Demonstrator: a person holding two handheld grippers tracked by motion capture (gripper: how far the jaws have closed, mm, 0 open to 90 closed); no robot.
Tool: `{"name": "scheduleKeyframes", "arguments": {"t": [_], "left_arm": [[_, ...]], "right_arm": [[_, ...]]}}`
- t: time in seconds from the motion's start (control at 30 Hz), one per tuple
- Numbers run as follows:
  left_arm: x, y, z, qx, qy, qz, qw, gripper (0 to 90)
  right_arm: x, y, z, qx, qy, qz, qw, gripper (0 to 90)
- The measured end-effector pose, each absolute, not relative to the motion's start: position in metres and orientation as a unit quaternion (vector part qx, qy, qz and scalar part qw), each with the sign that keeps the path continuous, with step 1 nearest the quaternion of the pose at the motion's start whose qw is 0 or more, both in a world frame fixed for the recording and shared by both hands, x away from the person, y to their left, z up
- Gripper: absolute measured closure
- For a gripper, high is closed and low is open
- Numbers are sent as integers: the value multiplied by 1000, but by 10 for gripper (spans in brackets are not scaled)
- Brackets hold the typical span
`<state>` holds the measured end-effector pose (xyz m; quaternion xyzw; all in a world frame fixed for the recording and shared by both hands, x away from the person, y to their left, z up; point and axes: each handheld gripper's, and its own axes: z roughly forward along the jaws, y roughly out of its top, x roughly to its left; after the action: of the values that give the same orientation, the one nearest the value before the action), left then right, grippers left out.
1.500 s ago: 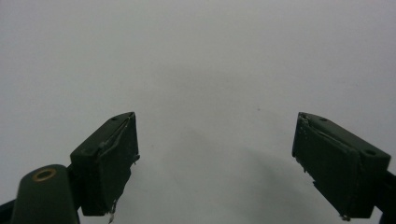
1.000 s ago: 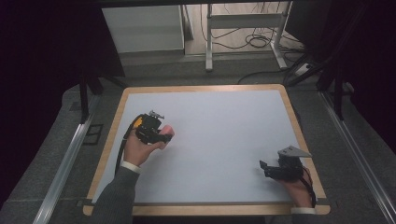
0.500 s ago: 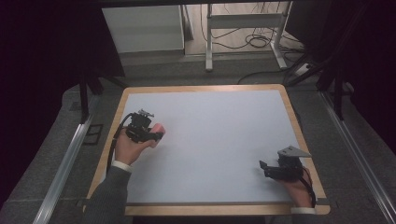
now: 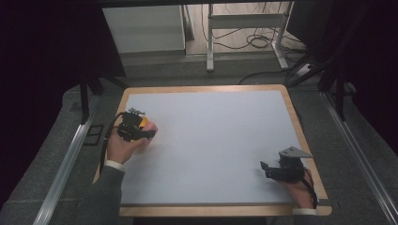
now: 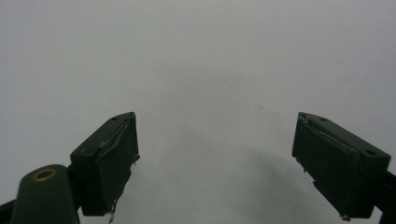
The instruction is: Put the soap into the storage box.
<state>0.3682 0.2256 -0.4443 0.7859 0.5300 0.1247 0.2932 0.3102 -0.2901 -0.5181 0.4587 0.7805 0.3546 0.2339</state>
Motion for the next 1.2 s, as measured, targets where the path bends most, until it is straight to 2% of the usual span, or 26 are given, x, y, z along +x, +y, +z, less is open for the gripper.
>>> {"name": "scheduleKeyframes", "arguments": {"t": [1.0,1.2], "left_arm": [[383,255,-449,763,563,150,280,604],[386,263,-450,756,572,144,285,603]], "right_arm": [[310,-291,-518,460,780,350,241,142],[308,-288,-515,454,777,353,256,142]]}}
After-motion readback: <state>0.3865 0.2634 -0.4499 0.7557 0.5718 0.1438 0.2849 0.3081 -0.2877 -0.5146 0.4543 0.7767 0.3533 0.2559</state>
